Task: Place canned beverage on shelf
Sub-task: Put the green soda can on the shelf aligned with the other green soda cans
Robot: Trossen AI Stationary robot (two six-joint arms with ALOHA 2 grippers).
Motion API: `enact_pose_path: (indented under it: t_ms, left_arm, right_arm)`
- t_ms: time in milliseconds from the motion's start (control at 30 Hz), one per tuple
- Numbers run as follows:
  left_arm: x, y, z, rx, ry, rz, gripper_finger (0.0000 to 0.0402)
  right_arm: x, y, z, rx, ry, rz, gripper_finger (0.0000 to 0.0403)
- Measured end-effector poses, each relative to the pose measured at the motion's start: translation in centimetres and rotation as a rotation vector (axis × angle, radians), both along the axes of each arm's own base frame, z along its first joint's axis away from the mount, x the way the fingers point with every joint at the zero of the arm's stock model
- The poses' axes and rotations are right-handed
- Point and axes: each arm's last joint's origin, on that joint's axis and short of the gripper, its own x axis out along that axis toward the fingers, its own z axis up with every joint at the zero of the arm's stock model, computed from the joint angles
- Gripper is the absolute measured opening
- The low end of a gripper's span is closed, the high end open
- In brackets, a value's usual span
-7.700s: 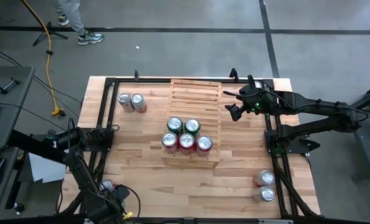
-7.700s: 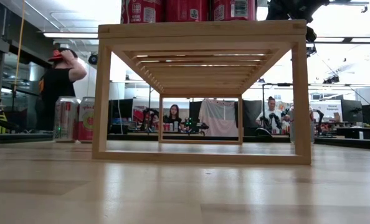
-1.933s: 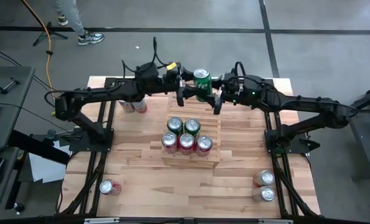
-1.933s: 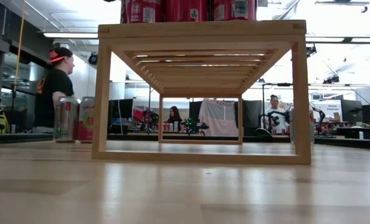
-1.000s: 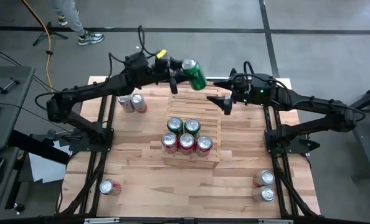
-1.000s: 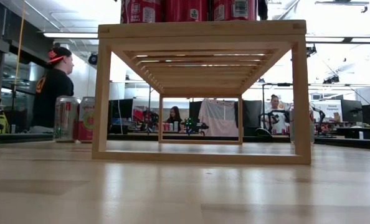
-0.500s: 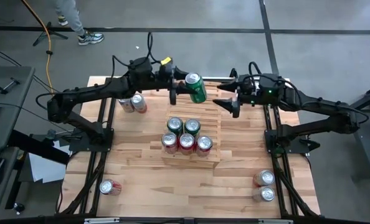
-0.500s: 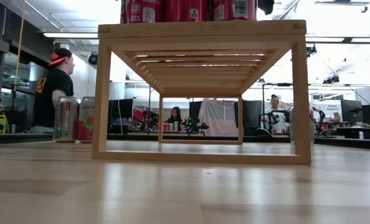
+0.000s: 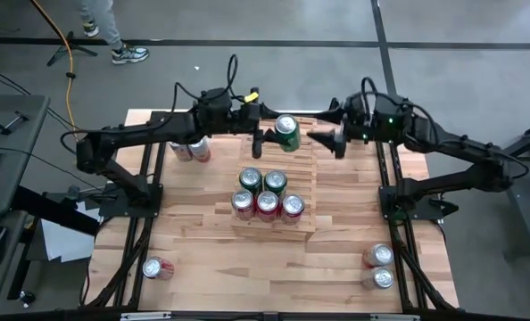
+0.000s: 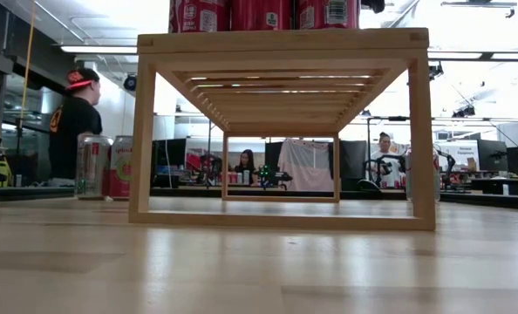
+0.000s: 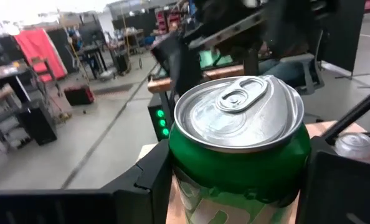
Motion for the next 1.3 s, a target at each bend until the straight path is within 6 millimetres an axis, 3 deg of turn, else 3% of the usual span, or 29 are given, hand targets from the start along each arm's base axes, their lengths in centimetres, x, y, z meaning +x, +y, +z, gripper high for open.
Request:
enact_pose_path:
  t_ms: [133, 300, 667, 867, 1067, 1300]
  left_arm:
    - [0.8, -0.1, 0.8, 0.058, 0.0, -0.008, 0.0136]
    - [1.4, 0.1, 0.2, 0.05, 0.042, -0.009, 0.0136]
    - [3.9, 0.1, -3.0, -0.102, 0.116, -0.122, 0.0131]
    - [5.5, 0.7, -6.2, -0.144, 0.207, -0.098, 0.0131]
    - [6.0, 0.7, -7.1, -0.157, 0.228, -0.097, 0.0135]
    - [5.9, 1.2, -7.0, -0.151, 0.225, -0.045, 0.0186]
  right_arm:
    - [-0.1, -1.0, 1.1, 0.226, -0.031, -0.111, 0.0362]
    - [-0.4, -1.7, 1.2, 0.412, -0.02, -0.094, 0.0362]
    - [-2.3, -1.2, 0.5, 0.456, 0.098, -0.124, 0.0362]
    - [-2.5, -1.2, 0.7, 0.464, 0.088, -0.127, 0.0362]
    - [-2.5, -1.2, 0.7, 0.462, 0.088, -0.126, 0.0362]
    - [-2.5, -1.2, 0.7, 0.461, 0.088, -0.126, 0.0362]
